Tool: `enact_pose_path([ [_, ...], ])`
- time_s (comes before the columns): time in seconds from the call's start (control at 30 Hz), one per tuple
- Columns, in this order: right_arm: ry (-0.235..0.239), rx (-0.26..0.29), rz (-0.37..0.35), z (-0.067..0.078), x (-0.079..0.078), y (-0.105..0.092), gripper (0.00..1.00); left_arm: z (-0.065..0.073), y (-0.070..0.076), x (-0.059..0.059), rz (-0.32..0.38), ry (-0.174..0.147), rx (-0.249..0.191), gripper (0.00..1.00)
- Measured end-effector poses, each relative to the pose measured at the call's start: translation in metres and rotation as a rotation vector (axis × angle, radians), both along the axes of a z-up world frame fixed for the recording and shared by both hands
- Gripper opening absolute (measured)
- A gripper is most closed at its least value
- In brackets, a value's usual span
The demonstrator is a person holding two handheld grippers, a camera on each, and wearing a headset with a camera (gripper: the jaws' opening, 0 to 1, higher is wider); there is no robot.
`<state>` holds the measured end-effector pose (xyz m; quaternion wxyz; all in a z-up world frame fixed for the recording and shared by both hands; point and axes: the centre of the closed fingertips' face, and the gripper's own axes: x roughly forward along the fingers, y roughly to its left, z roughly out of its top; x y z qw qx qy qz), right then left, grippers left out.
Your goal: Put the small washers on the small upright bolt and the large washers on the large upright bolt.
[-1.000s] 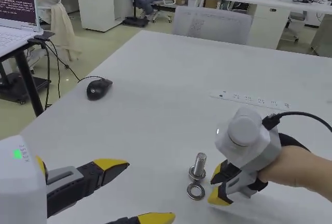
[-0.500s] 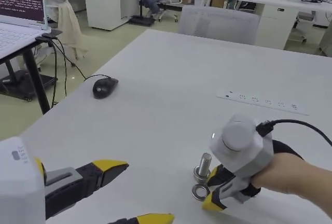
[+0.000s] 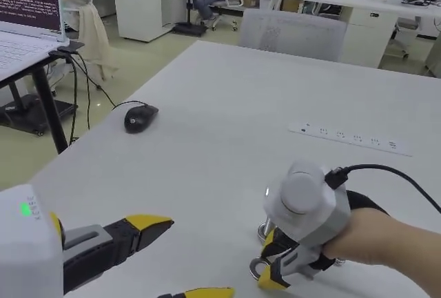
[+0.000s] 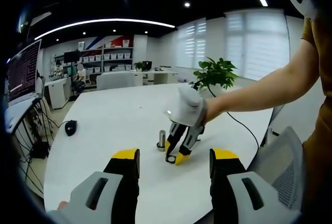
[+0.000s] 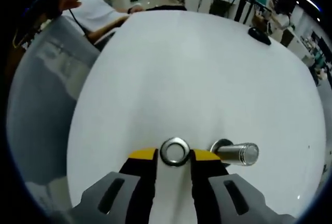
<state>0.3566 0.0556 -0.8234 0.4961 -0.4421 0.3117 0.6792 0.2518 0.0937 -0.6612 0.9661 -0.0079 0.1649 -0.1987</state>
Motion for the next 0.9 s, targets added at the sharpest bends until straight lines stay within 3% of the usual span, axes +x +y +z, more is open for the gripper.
enact_pose_path([
  [0.6, -0.041, -0.017, 0.073, -0.0002, -0.0041, -0.0030, 0.26, 0.0016, -0.0047, -0.0020, -0.011, -0.003, 0.001, 0.53],
  [0.9, -0.005, -0.026, 0.027, -0.0010, -0.0023, -0.0029, 0.25, -0.0001, -0.0026, -0.0030, -0.003, -0.001, 0.001, 0.53],
])
